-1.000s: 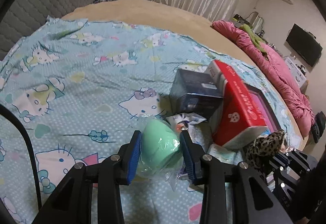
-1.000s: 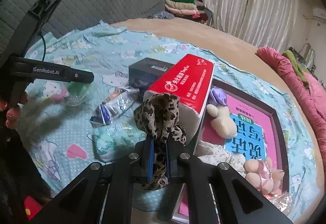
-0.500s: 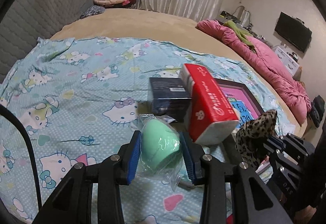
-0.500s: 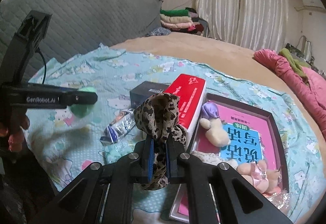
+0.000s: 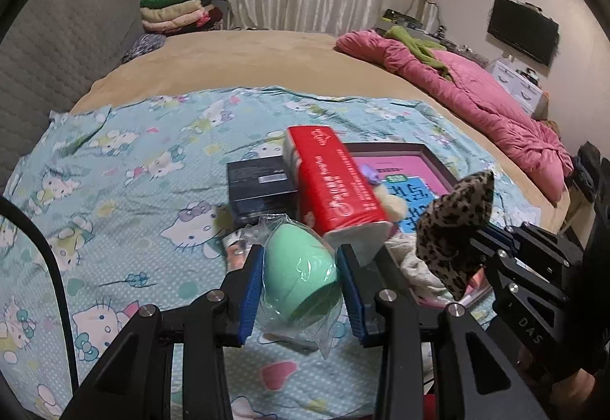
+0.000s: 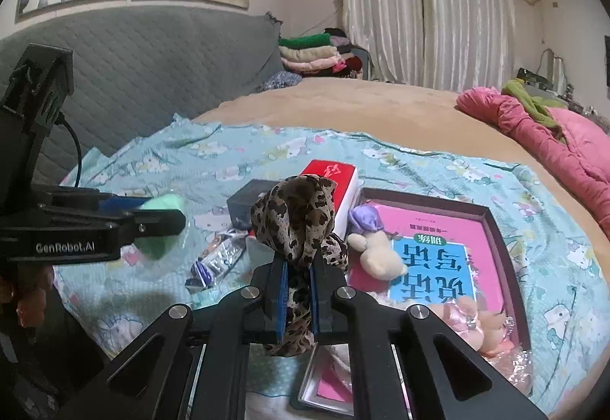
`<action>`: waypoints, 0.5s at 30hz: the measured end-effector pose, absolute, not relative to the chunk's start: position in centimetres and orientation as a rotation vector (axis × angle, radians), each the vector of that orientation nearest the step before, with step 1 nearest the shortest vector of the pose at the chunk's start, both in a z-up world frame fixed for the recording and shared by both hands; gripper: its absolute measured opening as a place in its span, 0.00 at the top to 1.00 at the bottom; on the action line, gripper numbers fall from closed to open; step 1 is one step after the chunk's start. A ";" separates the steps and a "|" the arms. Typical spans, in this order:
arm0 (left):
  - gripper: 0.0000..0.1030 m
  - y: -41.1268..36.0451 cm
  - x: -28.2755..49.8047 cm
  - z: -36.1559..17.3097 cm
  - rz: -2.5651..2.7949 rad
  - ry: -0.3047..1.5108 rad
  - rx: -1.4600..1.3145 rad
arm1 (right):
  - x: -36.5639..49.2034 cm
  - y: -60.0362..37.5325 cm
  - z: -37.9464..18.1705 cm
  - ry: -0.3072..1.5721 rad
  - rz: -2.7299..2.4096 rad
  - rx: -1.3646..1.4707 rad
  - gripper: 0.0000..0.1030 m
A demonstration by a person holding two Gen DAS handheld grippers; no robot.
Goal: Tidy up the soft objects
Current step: 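Lift the bagged ball with the left tool while the right tool carries the scarf to the tray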
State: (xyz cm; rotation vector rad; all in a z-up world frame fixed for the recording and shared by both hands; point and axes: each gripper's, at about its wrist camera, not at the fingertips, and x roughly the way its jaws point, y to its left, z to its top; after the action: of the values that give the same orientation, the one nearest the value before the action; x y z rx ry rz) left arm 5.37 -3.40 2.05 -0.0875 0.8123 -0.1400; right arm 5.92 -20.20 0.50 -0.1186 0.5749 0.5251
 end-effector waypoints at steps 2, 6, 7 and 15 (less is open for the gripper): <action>0.62 -4.0 5.3 2.3 -0.148 0.812 -0.075 | 5.8 -20.5 0.8 0.569 0.523 -0.107 0.91; 0.62 -5.2 5.1 2.8 -0.163 0.817 -0.072 | 5.7 -21.2 1.3 0.561 0.510 -0.083 0.91; 0.62 -5.4 5.1 2.9 -0.164 0.816 -0.067 | 5.7 -21.4 1.4 0.561 0.507 -0.077 0.91; 0.62 -7.1 4.7 4.2 -0.177 0.803 -0.029 | 5.5 -22.8 2.5 0.536 0.480 -0.034 0.91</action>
State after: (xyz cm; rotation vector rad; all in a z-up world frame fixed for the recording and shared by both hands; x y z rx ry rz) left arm 4.67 -7.08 4.24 -0.0287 0.8027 -0.1767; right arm 5.54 -22.84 2.48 -0.0341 0.5360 0.4804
